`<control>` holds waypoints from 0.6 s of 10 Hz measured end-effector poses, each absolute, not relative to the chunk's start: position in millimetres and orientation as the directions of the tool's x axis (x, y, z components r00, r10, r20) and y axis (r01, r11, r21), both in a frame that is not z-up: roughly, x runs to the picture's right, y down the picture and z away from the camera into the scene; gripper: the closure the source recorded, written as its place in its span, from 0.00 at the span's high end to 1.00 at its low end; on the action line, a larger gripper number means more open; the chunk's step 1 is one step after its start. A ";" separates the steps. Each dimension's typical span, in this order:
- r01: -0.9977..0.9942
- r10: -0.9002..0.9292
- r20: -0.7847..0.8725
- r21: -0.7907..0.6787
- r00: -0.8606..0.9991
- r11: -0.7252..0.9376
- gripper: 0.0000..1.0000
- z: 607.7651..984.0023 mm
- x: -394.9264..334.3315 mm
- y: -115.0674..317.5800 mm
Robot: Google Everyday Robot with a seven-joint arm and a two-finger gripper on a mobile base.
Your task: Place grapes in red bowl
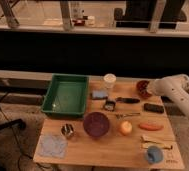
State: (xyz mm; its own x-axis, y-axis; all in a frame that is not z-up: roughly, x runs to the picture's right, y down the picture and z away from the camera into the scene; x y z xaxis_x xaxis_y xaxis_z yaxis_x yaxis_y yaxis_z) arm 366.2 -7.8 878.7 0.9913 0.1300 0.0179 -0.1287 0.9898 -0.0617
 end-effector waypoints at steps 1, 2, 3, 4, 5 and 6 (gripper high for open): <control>-0.128 0.129 0.018 -0.060 0.991 0.990 0.06 881.1 366.4 -10.4; -0.121 0.122 0.021 -0.056 0.992 0.991 0.04 882.4 363.1 -14.9; -0.116 0.117 0.027 -0.053 0.993 0.992 0.01 879.2 360.0 -14.6; -0.108 0.110 0.028 -0.049 0.994 0.993 0.01 873.7 360.3 -11.7; -0.099 0.101 0.029 -0.046 0.994 0.994 0.01 865.1 362.3 -3.4; -0.095 0.097 0.032 -0.045 0.995 0.994 0.01 861.4 361.1 0.2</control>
